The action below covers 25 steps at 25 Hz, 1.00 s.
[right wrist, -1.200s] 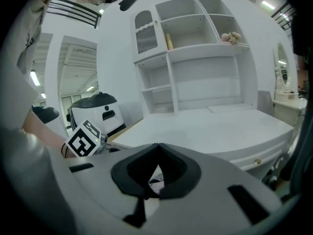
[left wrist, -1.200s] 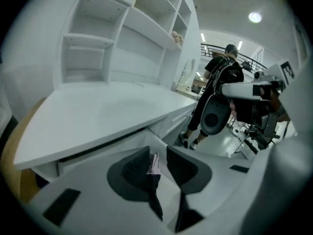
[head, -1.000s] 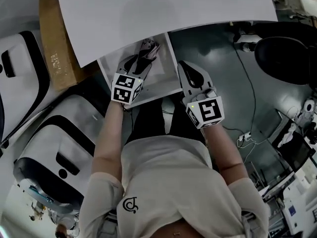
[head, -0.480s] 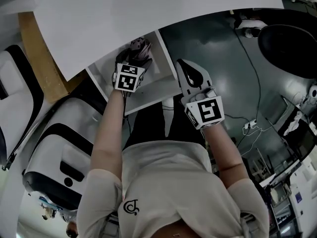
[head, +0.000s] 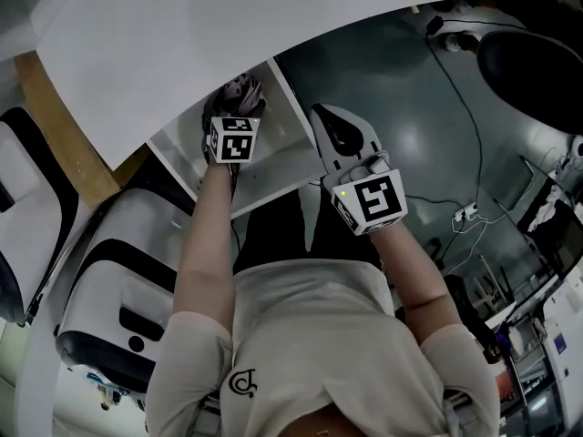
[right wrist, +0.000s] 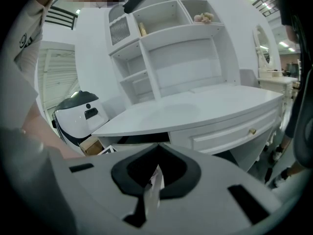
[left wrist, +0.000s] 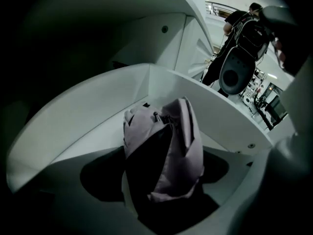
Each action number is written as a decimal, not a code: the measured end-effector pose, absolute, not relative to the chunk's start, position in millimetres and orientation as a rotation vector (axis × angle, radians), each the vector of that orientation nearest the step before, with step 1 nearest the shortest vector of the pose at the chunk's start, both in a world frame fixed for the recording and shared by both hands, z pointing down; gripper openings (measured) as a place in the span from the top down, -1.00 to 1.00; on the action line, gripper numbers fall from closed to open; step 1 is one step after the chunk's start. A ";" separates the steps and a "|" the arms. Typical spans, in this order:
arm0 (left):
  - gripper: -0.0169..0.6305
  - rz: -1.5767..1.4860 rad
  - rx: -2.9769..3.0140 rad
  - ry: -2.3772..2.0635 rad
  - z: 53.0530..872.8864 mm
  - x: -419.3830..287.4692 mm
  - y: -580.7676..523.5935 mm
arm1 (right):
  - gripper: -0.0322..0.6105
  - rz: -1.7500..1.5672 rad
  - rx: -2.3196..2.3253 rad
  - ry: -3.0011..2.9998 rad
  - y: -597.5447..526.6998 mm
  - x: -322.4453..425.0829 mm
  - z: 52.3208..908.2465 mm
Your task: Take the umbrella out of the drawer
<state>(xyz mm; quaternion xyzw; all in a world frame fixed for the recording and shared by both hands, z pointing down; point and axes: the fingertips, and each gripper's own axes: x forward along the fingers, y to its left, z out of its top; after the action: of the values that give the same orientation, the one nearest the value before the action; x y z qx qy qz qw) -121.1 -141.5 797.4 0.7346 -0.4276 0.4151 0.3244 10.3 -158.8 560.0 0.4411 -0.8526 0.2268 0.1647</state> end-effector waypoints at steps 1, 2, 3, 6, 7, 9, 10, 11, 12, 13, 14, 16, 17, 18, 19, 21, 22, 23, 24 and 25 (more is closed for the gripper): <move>-0.36 1.075 1.927 -1.135 796.8 -122.4 -142.5 | 0.88 0.649 1.251 -2.429 -158.6 9.5 561.6; -0.32 1.066 1.926 -1.147 796.3 -123.7 -143.0 | 0.88 0.652 1.247 -2.428 -158.1 9.1 563.4; -0.24 1.065 1.923 -1.159 795.9 -125.5 -143.1 | 0.88 0.657 1.245 -2.425 -157.5 9.0 565.1; -0.03 1.076 1.910 -1.184 795.8 -131.1 -143.2 | 0.88 0.669 1.248 -2.424 -156.8 9.0 567.1; 0.00 1.075 1.908 -1.184 795.8 -132.1 -143.5 | 0.88 0.664 1.247 -2.426 -157.8 8.9 566.3; 0.05 1.065 1.902 -1.170 795.2 -132.9 -144.0 | 0.88 0.657 1.245 -2.431 -160.2 9.3 564.3; 0.07 1.061 1.898 -1.154 794.2 -133.1 -143.5 | 0.88 0.655 1.244 -2.433 -161.1 9.4 562.7; 0.09 1.060 1.892 -1.134 792.8 -133.3 -142.1 | 0.88 0.652 1.242 -2.437 -161.5 9.1 560.6; 0.11 1.067 1.887 -1.112 791.2 -133.5 -139.6 | 0.88 0.647 1.238 -2.443 -161.6 8.5 557.8; 0.14 1.080 1.882 -1.093 789.5 -133.7 -136.2 | 0.88 0.641 1.235 -2.448 -161.3 7.8 554.5; 0.15 1.098 1.880 -1.079 787.8 -133.8 -132.6 | 0.88 0.635 1.236 -2.453 -161.0 7.4 551.0; 0.17 1.138 1.879 -1.066 783.4 -134.2 -125.6 | 0.88 0.618 1.246 -2.456 -160.7 7.4 543.0; 0.17 1.150 1.880 -1.066 779.9 -134.3 -122.8 | 0.88 0.602 1.250 -2.460 -161.0 7.0 538.3; 0.18 1.156 1.884 -1.069 774.9 -134.3 -120.7 | 0.88 0.586 1.251 -2.465 -161.2 6.0 533.5; 0.18 1.159 1.896 -1.075 768.6 -134.4 -119.1 | 0.88 0.574 1.251 -2.470 -160.9 4.9 529.1; 0.19 1.158 1.932 -1.091 752.8 -133.4 -117.7 | 0.88 0.562 1.249 -2.483 -159.2 2.8 521.2; 0.19 1.148 1.952 -1.102 744.1 -132.1 -117.7 | 0.88 0.554 1.247 -2.490 -158.4 2.0 516.9; 0.19 1.133 1.973 -1.114 735.0 -130.6 -118.1 | 0.88 0.546 1.245 -2.496 -157.5 1.1 512.6; 0.19 1.113 1.993 -1.129 725.5 -129.5 -118.6 | 0.88 0.539 1.242 -2.502 -156.2 -0.1 508.4; 0.19 1.094 2.013 -1.144 715.4 -128.7 -119.2 | 0.88 0.534 1.238 -2.508 -154.6 -1.8 504.2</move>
<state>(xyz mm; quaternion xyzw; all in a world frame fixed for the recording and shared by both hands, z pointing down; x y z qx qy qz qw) -128.7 -119.2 715.4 0.7531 -0.4281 0.4094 0.2862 -1.8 -154.6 504.2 0.4299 -0.8714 0.1855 0.1466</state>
